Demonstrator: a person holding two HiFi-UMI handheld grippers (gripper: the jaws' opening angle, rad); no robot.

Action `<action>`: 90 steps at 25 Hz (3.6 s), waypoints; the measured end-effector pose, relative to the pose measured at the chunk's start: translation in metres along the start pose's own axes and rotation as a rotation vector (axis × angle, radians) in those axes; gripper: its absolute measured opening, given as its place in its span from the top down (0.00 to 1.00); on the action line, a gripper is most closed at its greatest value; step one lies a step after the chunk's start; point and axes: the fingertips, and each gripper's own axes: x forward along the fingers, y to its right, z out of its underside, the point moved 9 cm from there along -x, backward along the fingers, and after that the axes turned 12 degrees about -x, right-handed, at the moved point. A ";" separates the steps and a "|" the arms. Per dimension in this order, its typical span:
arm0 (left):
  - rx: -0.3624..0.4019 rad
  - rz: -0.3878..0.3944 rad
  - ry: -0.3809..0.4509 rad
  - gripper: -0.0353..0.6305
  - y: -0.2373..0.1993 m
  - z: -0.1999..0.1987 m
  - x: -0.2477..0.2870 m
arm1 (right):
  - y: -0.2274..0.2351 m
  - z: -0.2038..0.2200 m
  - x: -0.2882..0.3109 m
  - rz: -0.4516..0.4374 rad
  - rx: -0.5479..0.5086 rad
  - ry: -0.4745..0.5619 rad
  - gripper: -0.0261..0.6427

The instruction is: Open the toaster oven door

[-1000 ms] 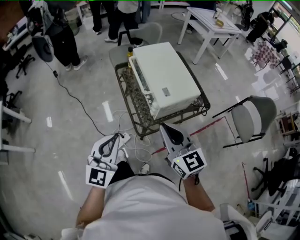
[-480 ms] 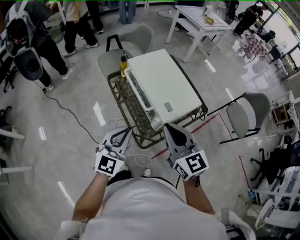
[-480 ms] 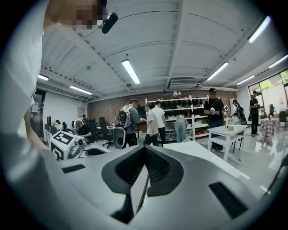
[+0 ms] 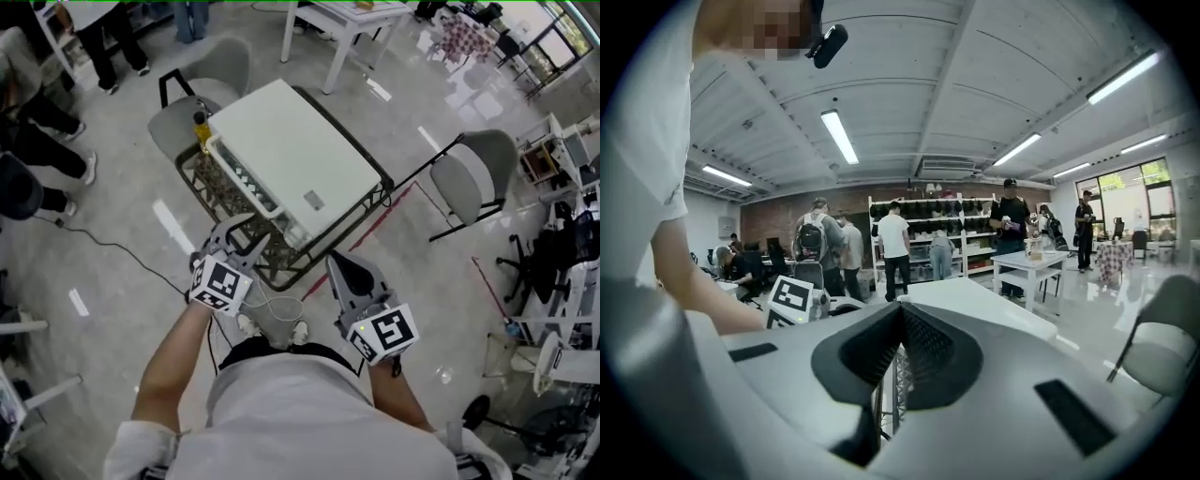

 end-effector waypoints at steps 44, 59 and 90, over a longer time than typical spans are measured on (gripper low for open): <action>0.366 0.203 -0.590 0.34 -0.015 0.037 0.080 | 0.005 0.024 -0.037 0.047 0.041 -0.014 0.93; 0.129 0.145 -0.531 0.32 -0.018 0.056 0.052 | 0.001 0.025 -0.024 0.005 0.051 -0.003 0.93; -0.179 0.106 -0.547 0.32 -0.017 0.127 0.004 | -0.007 0.019 -0.004 -0.017 0.042 -0.026 0.93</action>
